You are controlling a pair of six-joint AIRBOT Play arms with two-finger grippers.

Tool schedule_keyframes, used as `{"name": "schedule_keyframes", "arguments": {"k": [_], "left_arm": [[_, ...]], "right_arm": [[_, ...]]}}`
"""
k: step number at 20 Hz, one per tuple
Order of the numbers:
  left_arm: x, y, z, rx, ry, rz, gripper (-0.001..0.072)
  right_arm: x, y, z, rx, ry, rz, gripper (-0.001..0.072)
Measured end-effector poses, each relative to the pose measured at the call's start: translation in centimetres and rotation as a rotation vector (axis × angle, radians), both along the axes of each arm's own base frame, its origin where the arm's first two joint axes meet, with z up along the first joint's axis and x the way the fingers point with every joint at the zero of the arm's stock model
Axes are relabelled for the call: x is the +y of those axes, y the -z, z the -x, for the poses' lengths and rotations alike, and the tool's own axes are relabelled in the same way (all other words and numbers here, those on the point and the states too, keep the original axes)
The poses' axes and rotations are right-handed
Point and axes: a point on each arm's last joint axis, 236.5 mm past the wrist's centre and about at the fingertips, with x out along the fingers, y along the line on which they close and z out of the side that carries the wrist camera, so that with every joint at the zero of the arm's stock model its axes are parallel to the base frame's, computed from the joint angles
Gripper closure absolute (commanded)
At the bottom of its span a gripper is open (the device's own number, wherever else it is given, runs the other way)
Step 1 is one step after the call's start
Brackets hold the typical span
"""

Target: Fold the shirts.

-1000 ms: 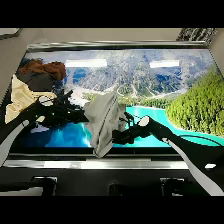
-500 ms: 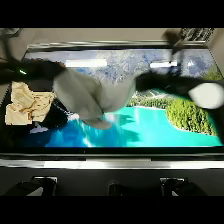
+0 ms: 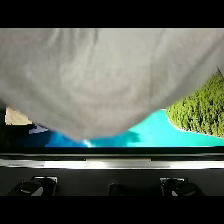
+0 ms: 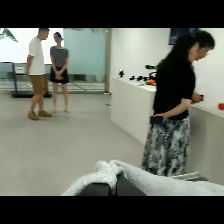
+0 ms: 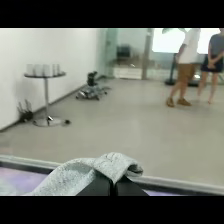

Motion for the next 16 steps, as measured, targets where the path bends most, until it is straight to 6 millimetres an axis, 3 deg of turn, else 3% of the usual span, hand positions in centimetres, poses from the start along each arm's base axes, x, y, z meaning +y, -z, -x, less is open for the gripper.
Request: {"name": "schedule_keyframes", "arguments": {"k": [3,7,11,14,15,16], "left_arm": [[2.9,5.0,-2.4,0.172,-0.142,-0.091,0.068],[4.4,13.8,-8.6,0.403,-0.232,-0.182,0.068],[4.3,23.7,-17.9,0.579,-0.268,-0.194,0.068],[3.0,33.2,-24.4,0.74,-0.249,-0.169,0.0676],[2.2,35.9,-25.8,0.788,-0.229,-0.146,0.0602],[1.3,38.9,-26.8,0.846,-0.204,-0.118,0.0343]], "right_arm": [[-3.3,5.3,-1.5,0.221,0.151,0.057,0.0667],[-4.8,15.8,-5.3,0.612,0.28,0.139,0.0668],[-3.5,26.8,-11.9,0.884,0.339,0.187,0.0668],[-1.2,35.8,-17.1,1.033,0.345,0.169,0.0668],[-0.5,38.5,-18.2,1.077,0.345,0.164,0.0668],[0.0,41.2,-18.9,1.125,0.347,0.163,0.0668]]}}
